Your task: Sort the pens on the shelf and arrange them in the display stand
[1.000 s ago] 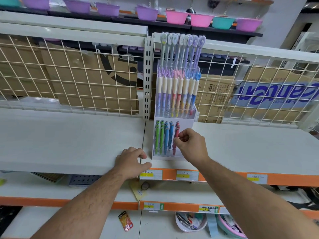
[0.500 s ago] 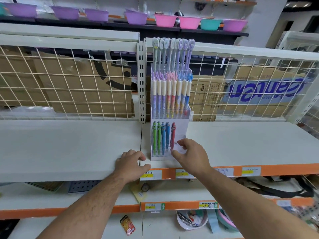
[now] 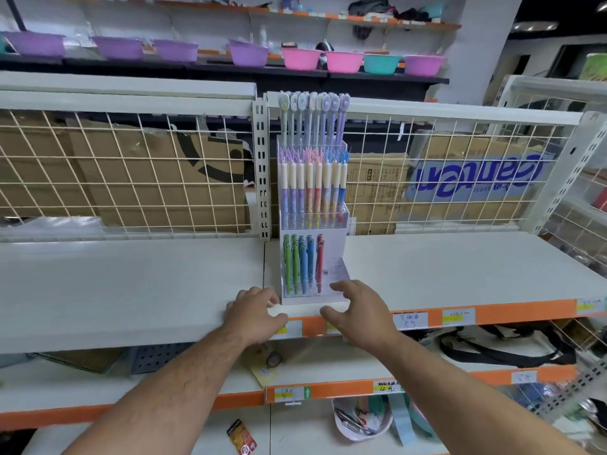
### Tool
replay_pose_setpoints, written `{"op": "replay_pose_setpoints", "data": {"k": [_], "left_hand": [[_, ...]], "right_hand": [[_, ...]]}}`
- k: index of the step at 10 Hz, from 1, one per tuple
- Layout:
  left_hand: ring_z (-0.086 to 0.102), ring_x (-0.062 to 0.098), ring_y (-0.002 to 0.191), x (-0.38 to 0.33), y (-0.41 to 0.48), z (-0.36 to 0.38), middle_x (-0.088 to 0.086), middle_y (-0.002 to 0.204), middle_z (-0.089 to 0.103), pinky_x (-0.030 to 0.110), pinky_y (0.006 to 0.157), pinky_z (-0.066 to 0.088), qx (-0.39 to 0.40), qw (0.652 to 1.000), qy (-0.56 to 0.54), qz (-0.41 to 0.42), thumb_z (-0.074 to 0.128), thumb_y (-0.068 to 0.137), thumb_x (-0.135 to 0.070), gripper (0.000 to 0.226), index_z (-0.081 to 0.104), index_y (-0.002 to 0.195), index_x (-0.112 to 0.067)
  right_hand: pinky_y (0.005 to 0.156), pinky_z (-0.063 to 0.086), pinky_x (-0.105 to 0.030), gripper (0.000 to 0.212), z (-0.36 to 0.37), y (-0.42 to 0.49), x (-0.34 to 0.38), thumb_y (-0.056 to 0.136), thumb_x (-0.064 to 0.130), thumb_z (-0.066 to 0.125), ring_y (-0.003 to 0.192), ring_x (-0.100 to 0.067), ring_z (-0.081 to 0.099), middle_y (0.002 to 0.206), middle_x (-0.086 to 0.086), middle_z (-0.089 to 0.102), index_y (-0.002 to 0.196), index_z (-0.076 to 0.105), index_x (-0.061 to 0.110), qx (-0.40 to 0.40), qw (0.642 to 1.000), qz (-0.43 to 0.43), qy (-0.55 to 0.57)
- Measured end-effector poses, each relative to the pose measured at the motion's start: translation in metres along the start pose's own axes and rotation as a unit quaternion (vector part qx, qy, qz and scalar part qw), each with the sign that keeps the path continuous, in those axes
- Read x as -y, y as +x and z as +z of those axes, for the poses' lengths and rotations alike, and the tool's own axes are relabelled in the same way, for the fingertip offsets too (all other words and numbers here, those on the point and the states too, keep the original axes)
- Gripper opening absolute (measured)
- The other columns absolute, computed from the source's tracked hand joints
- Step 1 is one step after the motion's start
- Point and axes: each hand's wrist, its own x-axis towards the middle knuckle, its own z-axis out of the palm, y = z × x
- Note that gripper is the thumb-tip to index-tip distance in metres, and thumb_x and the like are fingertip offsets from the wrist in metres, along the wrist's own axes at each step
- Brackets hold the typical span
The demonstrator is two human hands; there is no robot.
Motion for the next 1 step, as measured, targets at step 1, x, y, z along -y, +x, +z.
{"op": "replay_pose_setpoints", "data": {"k": [1], "left_hand": [[0.043, 0.011, 0.113, -0.0098, -0.0059, -0.0027, -0.013, 0.116, 0.053, 0.035, 0.096, 0.036, -0.016, 1.0, -0.014, -0.007, 0.062, 0.081, -0.052, 0.029, 0.054, 0.105, -0.039]], "right_hand": [[0.098, 0.047, -0.03, 0.057, -0.0095, -0.0028, -0.002, 0.088, 0.048, 0.068, 0.12, -0.011, 0.054, 0.137, 0.007, 0.057, 0.139, 0.055, 0.026, 0.004, 1.0, -0.01, 0.007]]}}
